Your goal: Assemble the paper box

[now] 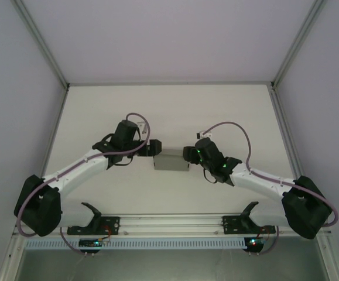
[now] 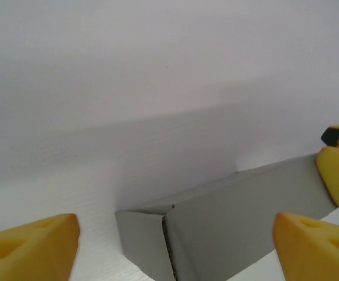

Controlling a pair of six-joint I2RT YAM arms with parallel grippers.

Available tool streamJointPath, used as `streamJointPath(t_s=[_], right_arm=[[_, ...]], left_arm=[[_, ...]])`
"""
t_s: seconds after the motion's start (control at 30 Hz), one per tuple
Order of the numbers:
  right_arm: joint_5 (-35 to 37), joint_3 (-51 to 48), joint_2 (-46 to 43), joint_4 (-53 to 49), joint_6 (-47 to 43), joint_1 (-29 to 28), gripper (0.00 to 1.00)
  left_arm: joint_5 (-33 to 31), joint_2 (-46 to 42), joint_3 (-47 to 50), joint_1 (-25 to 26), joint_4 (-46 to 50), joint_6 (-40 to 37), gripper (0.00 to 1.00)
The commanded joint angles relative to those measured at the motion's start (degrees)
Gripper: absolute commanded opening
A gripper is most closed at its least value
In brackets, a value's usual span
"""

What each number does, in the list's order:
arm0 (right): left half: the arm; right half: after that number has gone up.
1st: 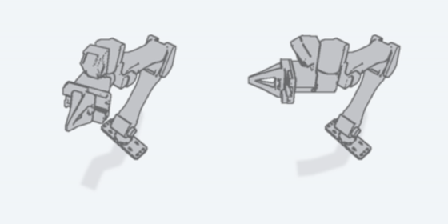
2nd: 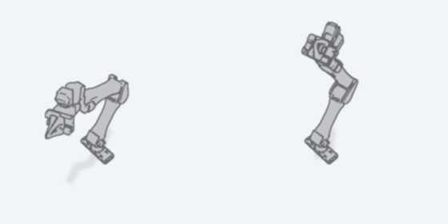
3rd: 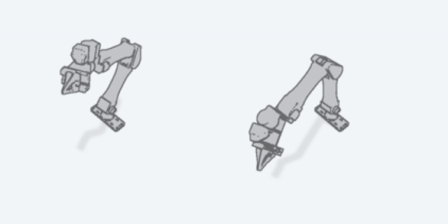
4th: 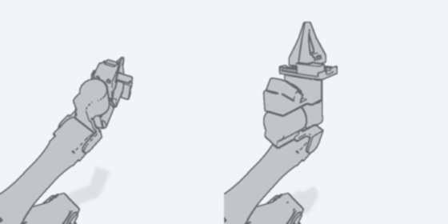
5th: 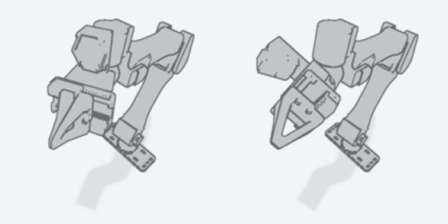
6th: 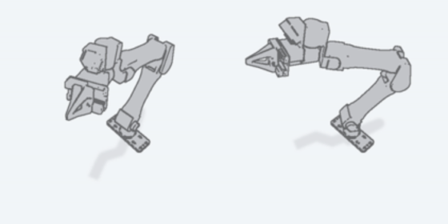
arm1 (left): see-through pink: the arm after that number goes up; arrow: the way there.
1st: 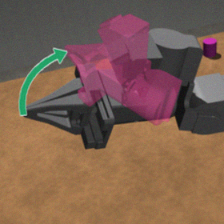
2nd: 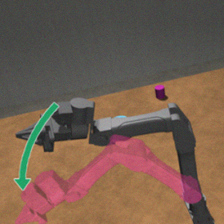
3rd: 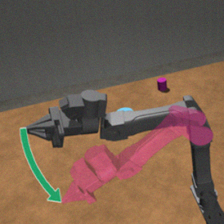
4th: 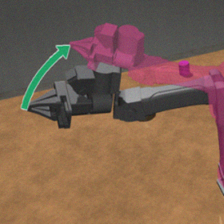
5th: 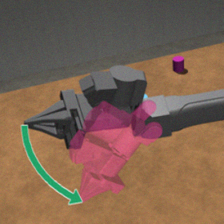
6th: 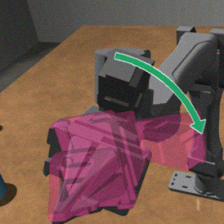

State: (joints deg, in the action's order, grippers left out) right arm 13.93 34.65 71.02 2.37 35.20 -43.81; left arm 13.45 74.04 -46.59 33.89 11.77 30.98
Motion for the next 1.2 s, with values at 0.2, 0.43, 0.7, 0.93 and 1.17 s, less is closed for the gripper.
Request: streamJointPath(t_s=[0.2,0.43,0.7,0.93,1.17], right_arm=[[-5.8,-6.77,2.72,-6.56,-1.1,-0.42,0.59],[-8.92,-12.31,2.19,-2.66,-0.63,-0.35,0.57],[-10.42,-19.22,2.06,7.65,-1.29,-2.39,0.38],[-6.72,-21.36,2.8,13.09,-3.9,-3.43,0.26],[-7.12,-20.3,2.43,13.86,-6.84,-3.65,0.29]], left_arm=[[9.92,4.23,9.82,-2.91,-11.3,7.06,0.61],[10.54,5.37,17.82,-3.64,-17.17,12.72,0.33],[9.75,5.33,21.66,-3.6,-18.68,14.55,0.15],[11.33,7.71,21.07,-3.6,-19.48,13.93,0.03],[11.51,6.69,19.16,-3.64,-17.38,12.88,0.11]])
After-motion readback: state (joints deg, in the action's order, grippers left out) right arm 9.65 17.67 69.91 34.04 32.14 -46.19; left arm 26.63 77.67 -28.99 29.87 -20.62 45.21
